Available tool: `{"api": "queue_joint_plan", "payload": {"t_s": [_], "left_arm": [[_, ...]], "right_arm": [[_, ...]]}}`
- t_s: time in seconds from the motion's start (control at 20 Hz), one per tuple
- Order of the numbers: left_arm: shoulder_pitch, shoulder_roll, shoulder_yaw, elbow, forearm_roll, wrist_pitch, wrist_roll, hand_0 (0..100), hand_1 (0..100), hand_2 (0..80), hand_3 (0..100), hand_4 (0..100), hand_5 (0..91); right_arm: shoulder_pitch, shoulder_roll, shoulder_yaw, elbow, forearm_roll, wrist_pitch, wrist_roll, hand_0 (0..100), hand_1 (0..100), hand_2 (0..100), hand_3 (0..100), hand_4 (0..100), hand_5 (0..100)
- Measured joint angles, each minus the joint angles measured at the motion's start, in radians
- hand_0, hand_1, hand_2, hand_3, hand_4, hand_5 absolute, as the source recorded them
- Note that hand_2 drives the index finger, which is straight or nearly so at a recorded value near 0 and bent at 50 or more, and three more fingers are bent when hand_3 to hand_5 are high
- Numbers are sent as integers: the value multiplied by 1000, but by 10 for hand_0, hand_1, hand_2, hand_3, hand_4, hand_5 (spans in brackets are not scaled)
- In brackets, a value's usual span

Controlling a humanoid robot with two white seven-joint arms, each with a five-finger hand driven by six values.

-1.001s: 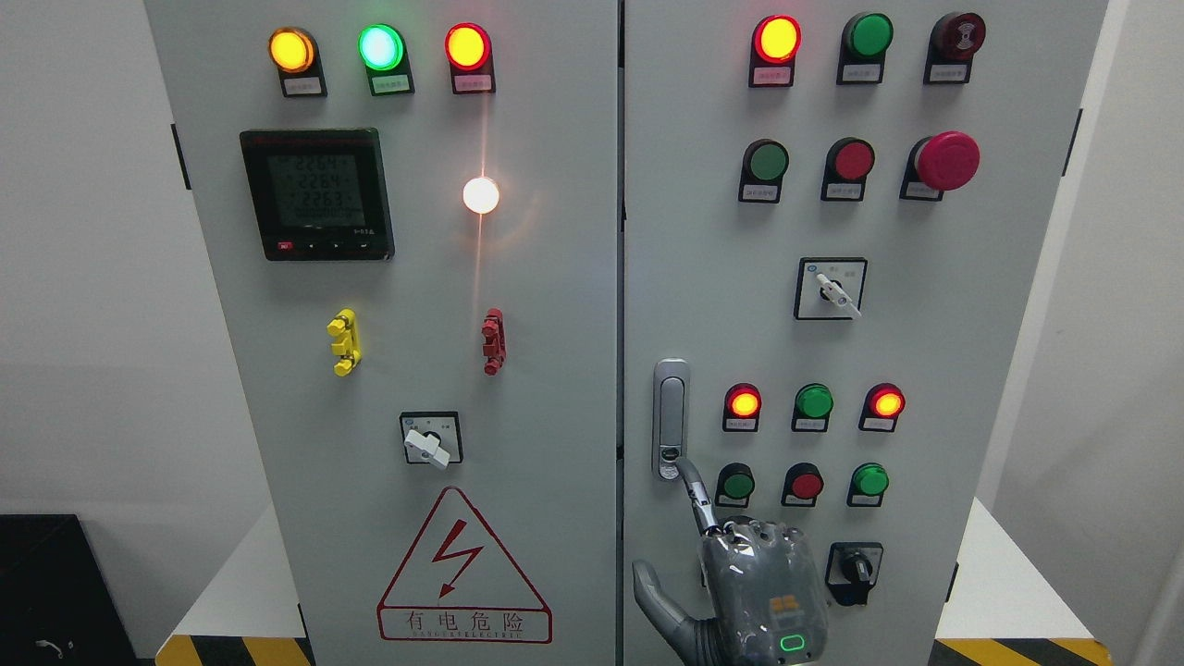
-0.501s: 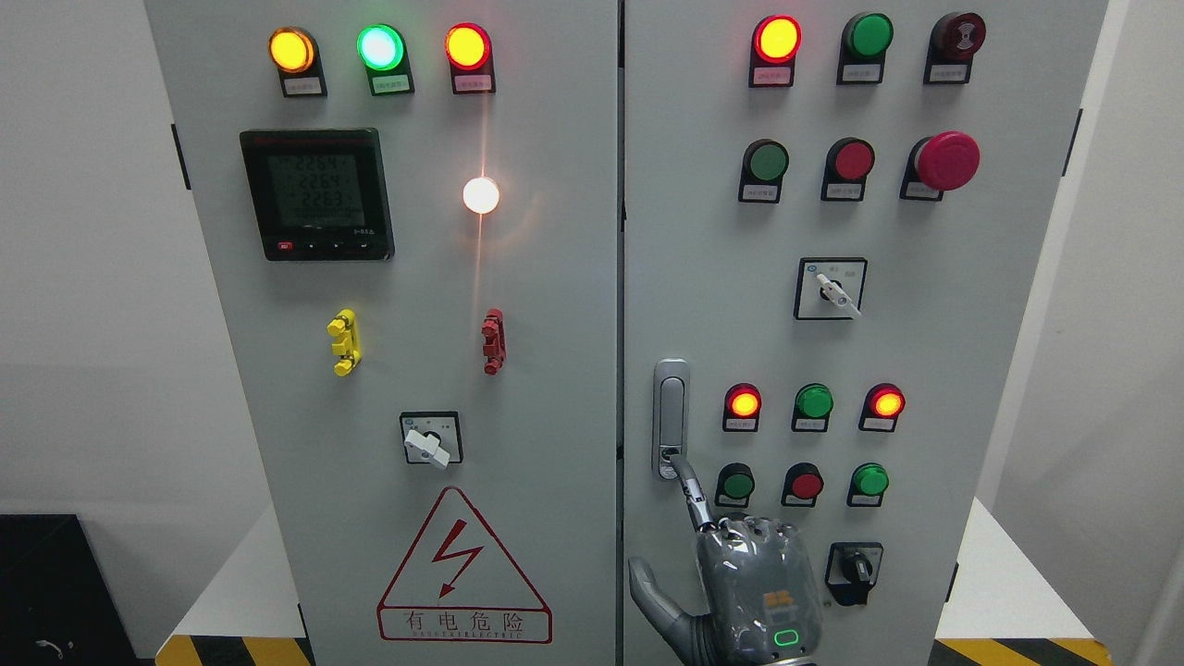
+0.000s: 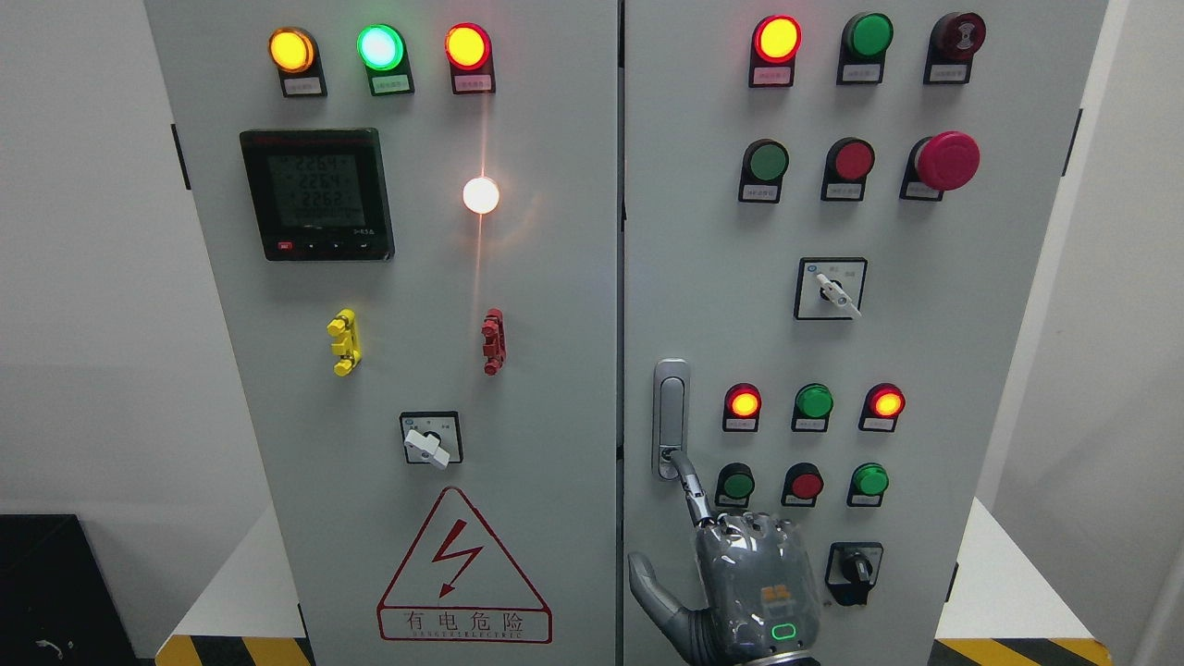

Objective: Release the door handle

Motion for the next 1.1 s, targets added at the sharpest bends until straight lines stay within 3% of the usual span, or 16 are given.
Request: {"api": "queue_joint_plan", "payload": {"t_s": [1.1], "left_arm": [[0, 0, 0, 0, 0, 0, 0, 120, 556, 0, 0, 0, 0]], "right_arm": [[-1, 2, 7, 11, 1, 5, 2, 338, 159, 0, 1000, 978, 1000]]}}
